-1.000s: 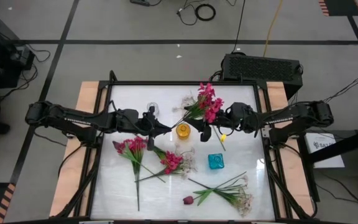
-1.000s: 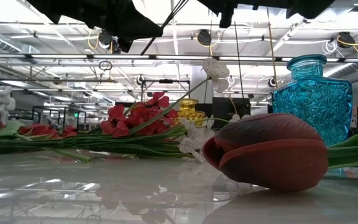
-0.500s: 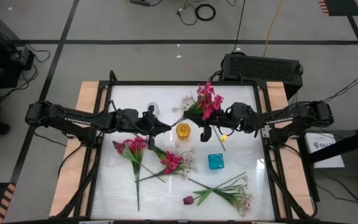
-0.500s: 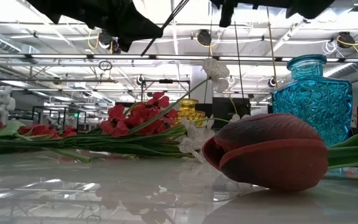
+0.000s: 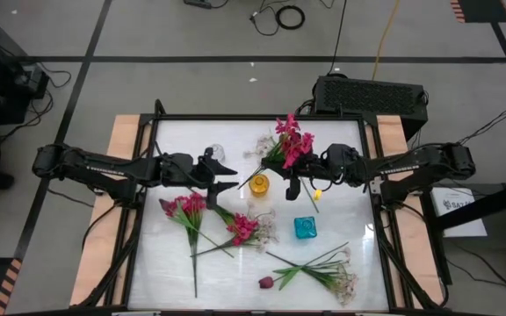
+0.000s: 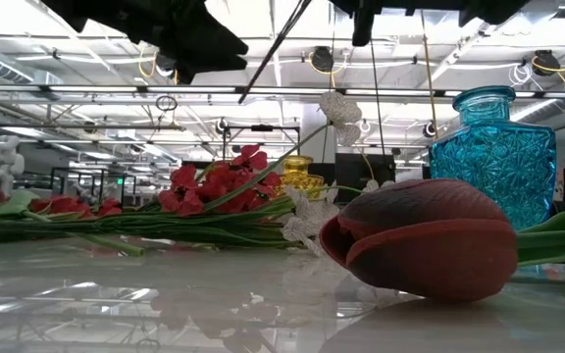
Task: Sort flowers into vase by color
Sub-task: Put the top pink flowers into the transparent vase, then put the right pink flower into the transparent vase
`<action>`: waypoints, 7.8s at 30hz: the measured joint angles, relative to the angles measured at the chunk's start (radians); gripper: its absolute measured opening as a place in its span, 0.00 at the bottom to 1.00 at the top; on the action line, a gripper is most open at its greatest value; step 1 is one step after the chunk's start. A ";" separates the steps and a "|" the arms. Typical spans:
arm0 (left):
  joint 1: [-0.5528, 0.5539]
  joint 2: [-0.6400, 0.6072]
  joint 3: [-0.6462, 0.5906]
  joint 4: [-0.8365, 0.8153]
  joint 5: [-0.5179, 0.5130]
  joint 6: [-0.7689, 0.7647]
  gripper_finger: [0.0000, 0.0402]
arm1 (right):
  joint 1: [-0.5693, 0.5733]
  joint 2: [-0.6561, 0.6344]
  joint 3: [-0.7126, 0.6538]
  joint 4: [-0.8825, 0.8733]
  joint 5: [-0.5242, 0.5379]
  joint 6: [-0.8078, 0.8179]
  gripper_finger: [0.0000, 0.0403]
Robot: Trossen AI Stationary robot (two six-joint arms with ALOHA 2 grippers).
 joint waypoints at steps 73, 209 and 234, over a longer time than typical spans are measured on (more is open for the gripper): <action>0.432 -0.208 0.098 0.074 0.288 0.079 0.73 | -0.262 0.524 0.897 -0.731 -0.319 -0.127 0.02; 0.809 -0.366 -0.063 -0.403 0.391 0.001 0.45 | -0.104 0.024 0.294 -0.758 -0.103 -0.044 0.69; -0.138 -0.263 -0.062 -0.505 0.098 0.065 0.45 | -0.091 0.024 0.294 -0.787 -0.107 -0.048 0.69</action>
